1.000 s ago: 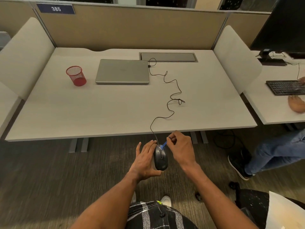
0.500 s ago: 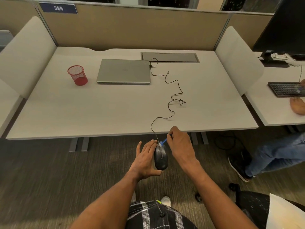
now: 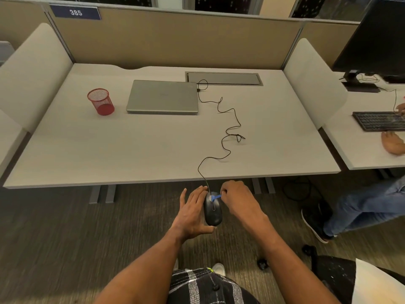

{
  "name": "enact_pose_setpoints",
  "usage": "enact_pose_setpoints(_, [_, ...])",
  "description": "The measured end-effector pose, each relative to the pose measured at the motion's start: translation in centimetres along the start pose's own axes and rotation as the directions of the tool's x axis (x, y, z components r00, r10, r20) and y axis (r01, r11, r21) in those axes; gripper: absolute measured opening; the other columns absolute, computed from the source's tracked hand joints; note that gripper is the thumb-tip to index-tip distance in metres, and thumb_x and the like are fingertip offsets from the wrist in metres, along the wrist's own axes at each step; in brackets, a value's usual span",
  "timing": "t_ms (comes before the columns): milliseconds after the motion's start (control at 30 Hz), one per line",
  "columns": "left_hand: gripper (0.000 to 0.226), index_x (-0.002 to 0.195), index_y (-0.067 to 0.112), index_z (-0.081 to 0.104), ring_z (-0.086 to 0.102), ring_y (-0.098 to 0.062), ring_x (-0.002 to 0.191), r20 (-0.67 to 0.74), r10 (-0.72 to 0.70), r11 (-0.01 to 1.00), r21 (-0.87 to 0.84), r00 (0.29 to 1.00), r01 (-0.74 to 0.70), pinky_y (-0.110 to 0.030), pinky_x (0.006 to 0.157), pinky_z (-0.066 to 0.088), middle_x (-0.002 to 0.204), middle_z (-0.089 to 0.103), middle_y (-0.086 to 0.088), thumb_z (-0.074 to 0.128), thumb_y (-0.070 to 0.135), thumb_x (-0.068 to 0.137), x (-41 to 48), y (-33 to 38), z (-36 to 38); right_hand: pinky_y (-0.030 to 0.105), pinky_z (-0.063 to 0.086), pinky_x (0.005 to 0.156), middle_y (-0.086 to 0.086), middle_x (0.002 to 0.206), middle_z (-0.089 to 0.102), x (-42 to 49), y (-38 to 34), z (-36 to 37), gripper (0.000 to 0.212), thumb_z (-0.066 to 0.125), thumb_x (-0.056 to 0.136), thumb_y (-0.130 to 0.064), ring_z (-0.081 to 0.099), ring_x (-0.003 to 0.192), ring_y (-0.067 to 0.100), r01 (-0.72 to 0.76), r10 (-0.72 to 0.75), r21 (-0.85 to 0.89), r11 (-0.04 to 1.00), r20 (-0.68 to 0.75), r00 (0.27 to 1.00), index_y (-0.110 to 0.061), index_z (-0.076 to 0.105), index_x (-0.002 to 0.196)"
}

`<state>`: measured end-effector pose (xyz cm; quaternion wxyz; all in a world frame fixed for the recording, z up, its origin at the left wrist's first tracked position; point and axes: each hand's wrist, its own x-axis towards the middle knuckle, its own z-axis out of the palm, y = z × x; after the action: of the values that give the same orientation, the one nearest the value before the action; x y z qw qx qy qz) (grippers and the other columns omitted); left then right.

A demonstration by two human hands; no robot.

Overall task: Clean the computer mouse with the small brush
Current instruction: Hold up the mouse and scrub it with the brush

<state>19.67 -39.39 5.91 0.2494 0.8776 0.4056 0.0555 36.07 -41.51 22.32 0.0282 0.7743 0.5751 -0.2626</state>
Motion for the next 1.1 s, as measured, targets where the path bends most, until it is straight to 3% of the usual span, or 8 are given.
enact_pose_setpoints(167, [0.127,0.166,0.021,0.011,0.001,-0.015,0.163,0.0,-0.004,1.0,-0.001,1.0,0.004,-0.058,0.128,-0.016,0.174,0.013,0.001,0.064,0.085,0.07,0.1,-0.1,0.0,0.036,0.056,0.094,0.011,0.105,0.071,-0.3,0.1,0.4,0.022,0.053,0.107,-0.026,0.069,0.095,0.023,0.077,-0.079,-0.026,0.997,-0.106,0.991,-0.01,0.068,0.112])
enact_pose_setpoints(367, [0.127,0.166,0.022,0.01,0.0,-0.014,0.163,0.017,-0.006,1.0,0.026,1.0,0.006,-0.057,0.127,-0.017,0.175,0.011,0.002,0.065,0.085,0.071,-0.1,-0.2,0.2,0.038,0.055,0.098,0.01,0.113,0.071,1.1,-0.3,-0.2,0.02,0.06,0.103,-0.024,0.068,0.102,0.024,0.024,-0.015,-0.09,0.996,0.107,0.994,-0.013,0.068,0.117])
enact_pose_setpoints(500, [0.127,0.165,0.02,0.011,0.001,-0.014,0.163,-0.004,-0.015,1.0,0.024,1.0,0.016,-0.058,0.128,-0.016,0.175,0.013,0.002,0.065,0.084,0.069,0.3,-0.1,-0.2,0.032,0.056,0.09,0.008,0.105,0.07,0.2,0.1,0.7,0.018,0.057,0.105,-0.028,0.068,0.093,0.02,0.103,-0.112,-0.075,0.992,-0.116,0.987,-0.013,0.065,0.111])
enact_pose_setpoints(667, [0.127,0.166,0.019,0.014,0.003,-0.016,0.163,-0.016,-0.016,0.999,0.045,1.0,0.017,-0.059,0.128,-0.013,0.175,0.014,0.0,0.063,0.084,0.069,0.6,-0.1,-0.4,0.036,0.055,0.09,0.009,0.105,0.07,1.1,-0.2,0.1,0.018,0.058,0.103,-0.027,0.068,0.096,0.023,0.025,-0.021,-0.096,0.995,0.043,0.999,-0.014,0.068,0.111])
enact_pose_setpoints(800, [0.126,0.165,0.022,0.012,0.003,-0.016,0.163,-0.017,-0.014,1.0,0.021,1.0,0.015,-0.06,0.128,-0.013,0.174,0.014,0.001,0.062,0.086,0.069,1.0,0.1,-0.6,0.03,0.052,0.086,0.005,0.107,0.067,1.2,0.4,0.9,0.021,0.068,0.098,-0.028,0.066,0.094,0.019,0.116,-0.146,-0.181,0.977,-0.162,0.976,-0.015,0.065,0.115])
enact_pose_setpoints(900, [0.127,0.165,0.02,0.012,0.002,-0.017,0.163,-0.006,-0.011,0.999,0.044,1.0,0.011,-0.061,0.128,-0.011,0.175,0.013,0.0,0.062,0.086,0.07,1.0,0.0,-0.5,0.028,0.045,0.075,0.0,0.088,0.06,2.2,0.3,1.0,0.014,0.069,0.097,-0.029,0.051,0.067,0.01,0.008,-0.014,-0.184,0.983,-0.032,0.999,-0.021,0.058,0.095])
enact_pose_setpoints(1000, [0.126,0.165,0.019,0.014,0.004,-0.017,0.163,0.003,0.008,0.998,0.058,1.0,-0.008,-0.061,0.127,-0.012,0.174,0.015,-0.001,0.062,0.087,0.07,0.7,-0.2,-0.2,0.03,0.042,0.074,0.0,0.082,0.055,3.1,0.3,0.7,0.018,0.071,0.095,-0.029,0.047,0.064,0.011,-0.017,0.03,-0.181,0.983,0.066,0.997,-0.022,0.055,0.091])
enact_pose_setpoints(1100, [0.126,0.165,0.02,0.015,0.004,-0.017,0.163,-0.02,-0.016,0.999,0.027,1.0,0.017,-0.06,0.128,-0.011,0.174,0.017,0.0,0.064,0.086,0.069,0.9,-0.1,-0.3,0.027,0.04,0.072,-0.002,0.083,0.055,3.0,1.0,1.5,0.015,0.073,0.093,-0.028,0.053,0.07,0.014,0.063,-0.088,-0.22,0.974,-0.108,0.99,-0.02,0.061,0.097])
